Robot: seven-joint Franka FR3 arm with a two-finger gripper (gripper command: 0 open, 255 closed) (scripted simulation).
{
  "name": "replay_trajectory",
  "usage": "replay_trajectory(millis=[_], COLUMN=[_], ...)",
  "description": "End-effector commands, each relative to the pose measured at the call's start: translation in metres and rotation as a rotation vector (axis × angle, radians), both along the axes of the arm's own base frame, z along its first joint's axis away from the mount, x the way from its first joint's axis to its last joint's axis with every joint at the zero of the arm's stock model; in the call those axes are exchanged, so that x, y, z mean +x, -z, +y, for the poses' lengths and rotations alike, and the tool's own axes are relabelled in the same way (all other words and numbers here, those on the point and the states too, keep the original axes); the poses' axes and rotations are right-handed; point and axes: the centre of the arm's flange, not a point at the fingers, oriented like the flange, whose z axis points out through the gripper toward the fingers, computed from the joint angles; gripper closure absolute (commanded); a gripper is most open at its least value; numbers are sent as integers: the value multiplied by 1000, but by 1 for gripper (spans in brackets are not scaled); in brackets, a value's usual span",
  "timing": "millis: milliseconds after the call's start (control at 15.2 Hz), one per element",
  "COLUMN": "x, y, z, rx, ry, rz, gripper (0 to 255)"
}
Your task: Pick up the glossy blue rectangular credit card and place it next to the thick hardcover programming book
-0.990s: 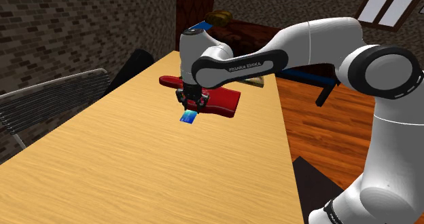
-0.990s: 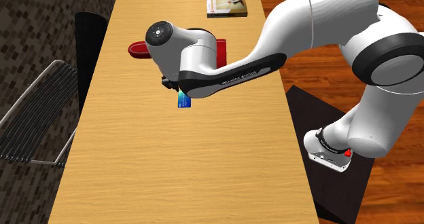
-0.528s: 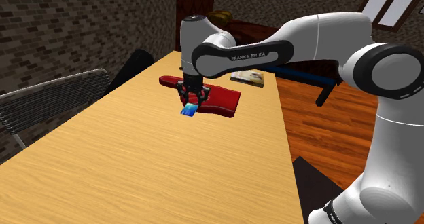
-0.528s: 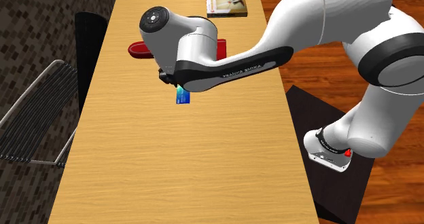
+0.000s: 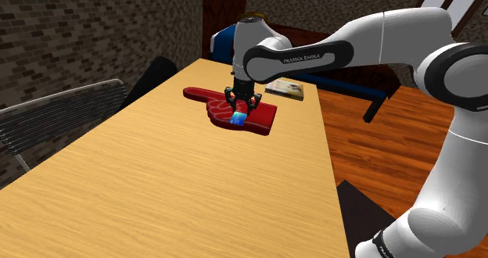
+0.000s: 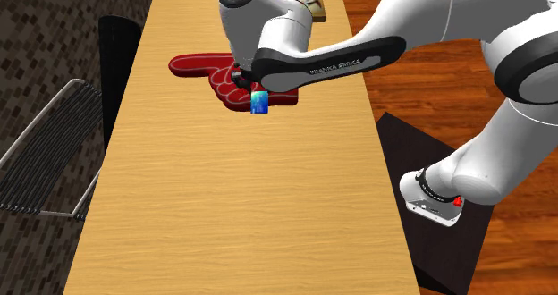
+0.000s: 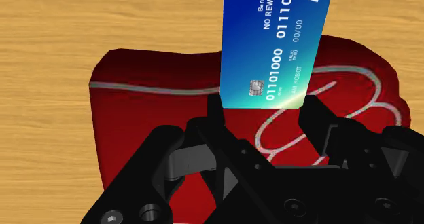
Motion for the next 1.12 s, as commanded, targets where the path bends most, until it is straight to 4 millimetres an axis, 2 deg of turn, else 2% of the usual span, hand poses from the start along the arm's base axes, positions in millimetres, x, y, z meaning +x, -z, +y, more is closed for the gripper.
replay_trajectory(millis=[0,1056], x=[3,11], y=[0,-1], z=[-26,-237], rx=[0,0], ry=[-1,-1], rz=[0,0], gripper=[255,255])
